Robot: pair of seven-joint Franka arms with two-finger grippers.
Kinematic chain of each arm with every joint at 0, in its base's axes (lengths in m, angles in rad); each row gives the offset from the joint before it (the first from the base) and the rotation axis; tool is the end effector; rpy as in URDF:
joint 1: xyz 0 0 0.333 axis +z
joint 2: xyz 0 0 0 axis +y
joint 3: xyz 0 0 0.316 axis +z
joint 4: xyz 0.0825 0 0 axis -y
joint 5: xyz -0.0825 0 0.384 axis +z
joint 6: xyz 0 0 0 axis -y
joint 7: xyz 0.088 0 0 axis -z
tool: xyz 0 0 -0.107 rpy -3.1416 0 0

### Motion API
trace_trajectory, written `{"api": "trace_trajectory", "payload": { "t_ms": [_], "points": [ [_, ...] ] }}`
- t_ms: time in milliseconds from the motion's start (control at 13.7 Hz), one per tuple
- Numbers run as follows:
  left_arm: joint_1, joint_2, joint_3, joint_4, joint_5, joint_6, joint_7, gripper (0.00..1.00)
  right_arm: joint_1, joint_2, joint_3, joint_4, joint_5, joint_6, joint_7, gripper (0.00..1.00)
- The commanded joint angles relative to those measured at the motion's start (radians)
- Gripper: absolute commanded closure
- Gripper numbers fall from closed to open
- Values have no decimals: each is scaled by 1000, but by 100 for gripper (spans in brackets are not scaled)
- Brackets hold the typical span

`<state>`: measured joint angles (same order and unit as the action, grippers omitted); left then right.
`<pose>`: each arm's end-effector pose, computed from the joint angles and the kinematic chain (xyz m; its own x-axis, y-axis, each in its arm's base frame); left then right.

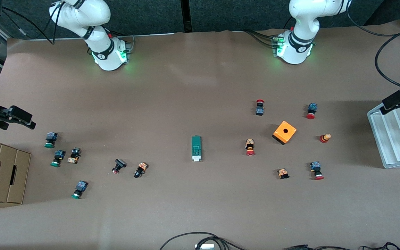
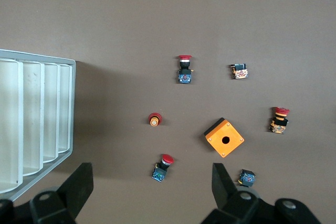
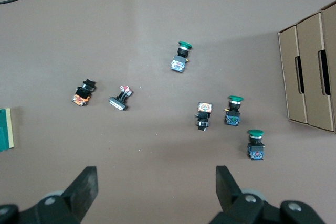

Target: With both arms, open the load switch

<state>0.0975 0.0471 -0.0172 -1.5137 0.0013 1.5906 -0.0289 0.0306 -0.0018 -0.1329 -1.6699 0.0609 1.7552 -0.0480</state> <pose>0.5697 0.0462 0.6268 0.9936 0.1090 0.0298 0.1090 -0.9940 0.0004 0.5667 -0.0528 0.5952 0.9939 -0.0651 0.0895 -0.0602 -0.9966 -0.0566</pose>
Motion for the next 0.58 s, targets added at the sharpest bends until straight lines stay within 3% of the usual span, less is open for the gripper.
{"api": "trace_trajectory", "payload": {
  "t_ms": [0,511],
  "points": [
    [2,3,-3,13,-12,-14,4,0,6,6,-4,18,-32,3,-1,0],
    [-22,37,-24,26,-6,-15,7,0,6,6,-4,18,-32,3,-1,0]
  ]
}}
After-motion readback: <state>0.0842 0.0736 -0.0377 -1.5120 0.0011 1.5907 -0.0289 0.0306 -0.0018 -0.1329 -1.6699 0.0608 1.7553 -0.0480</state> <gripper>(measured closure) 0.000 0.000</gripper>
